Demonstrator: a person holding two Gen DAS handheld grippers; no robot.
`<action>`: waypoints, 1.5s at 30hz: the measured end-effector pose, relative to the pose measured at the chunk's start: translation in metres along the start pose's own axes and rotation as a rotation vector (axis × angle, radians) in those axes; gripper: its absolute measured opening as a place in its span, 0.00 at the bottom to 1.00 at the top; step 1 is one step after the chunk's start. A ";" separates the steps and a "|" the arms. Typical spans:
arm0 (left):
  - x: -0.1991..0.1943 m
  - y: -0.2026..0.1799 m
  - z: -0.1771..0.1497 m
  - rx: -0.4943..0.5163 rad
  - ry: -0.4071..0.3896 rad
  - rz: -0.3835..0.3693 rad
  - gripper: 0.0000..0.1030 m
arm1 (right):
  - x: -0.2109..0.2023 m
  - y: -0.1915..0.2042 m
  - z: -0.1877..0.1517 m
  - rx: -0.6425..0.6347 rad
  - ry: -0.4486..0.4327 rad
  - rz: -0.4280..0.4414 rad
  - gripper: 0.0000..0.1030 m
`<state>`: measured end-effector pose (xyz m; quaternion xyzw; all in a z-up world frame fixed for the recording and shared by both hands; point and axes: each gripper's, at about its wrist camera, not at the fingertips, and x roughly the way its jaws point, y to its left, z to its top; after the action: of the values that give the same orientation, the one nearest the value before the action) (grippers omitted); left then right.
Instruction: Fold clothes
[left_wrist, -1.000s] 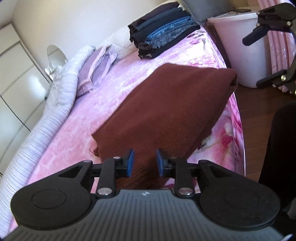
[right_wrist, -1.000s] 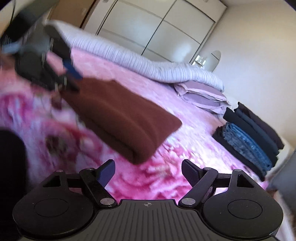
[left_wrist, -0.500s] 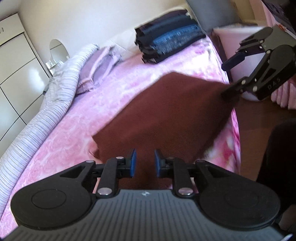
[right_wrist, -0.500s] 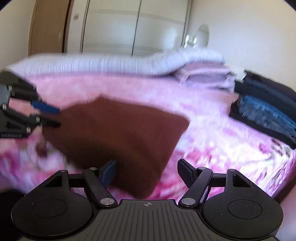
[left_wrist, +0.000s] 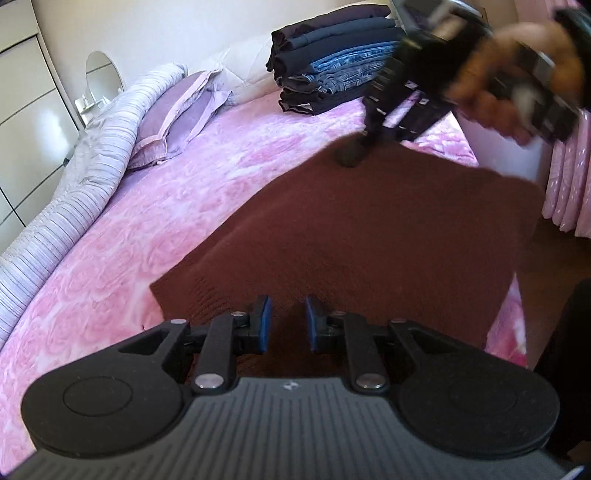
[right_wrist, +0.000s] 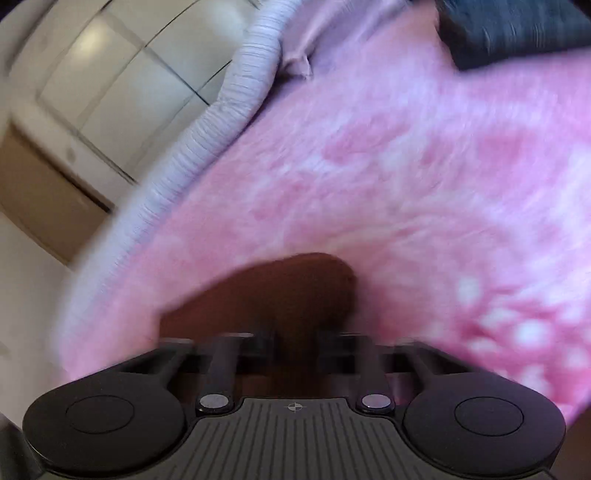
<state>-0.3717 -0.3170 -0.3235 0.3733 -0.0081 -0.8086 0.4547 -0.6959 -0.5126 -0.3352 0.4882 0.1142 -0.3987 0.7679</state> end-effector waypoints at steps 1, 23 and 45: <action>0.000 0.000 -0.001 -0.001 -0.004 -0.001 0.15 | 0.003 -0.002 0.010 0.015 -0.006 0.014 0.18; -0.022 0.016 -0.007 -0.377 0.069 0.066 0.18 | -0.053 0.055 -0.116 -0.513 -0.167 -0.161 0.38; -0.022 0.000 -0.003 -0.290 0.092 0.111 0.18 | -0.096 0.084 -0.167 -0.715 -0.182 -0.342 0.56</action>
<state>-0.3629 -0.2995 -0.3126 0.3393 0.1089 -0.7571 0.5475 -0.6630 -0.3069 -0.3087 0.1271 0.2565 -0.4975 0.8189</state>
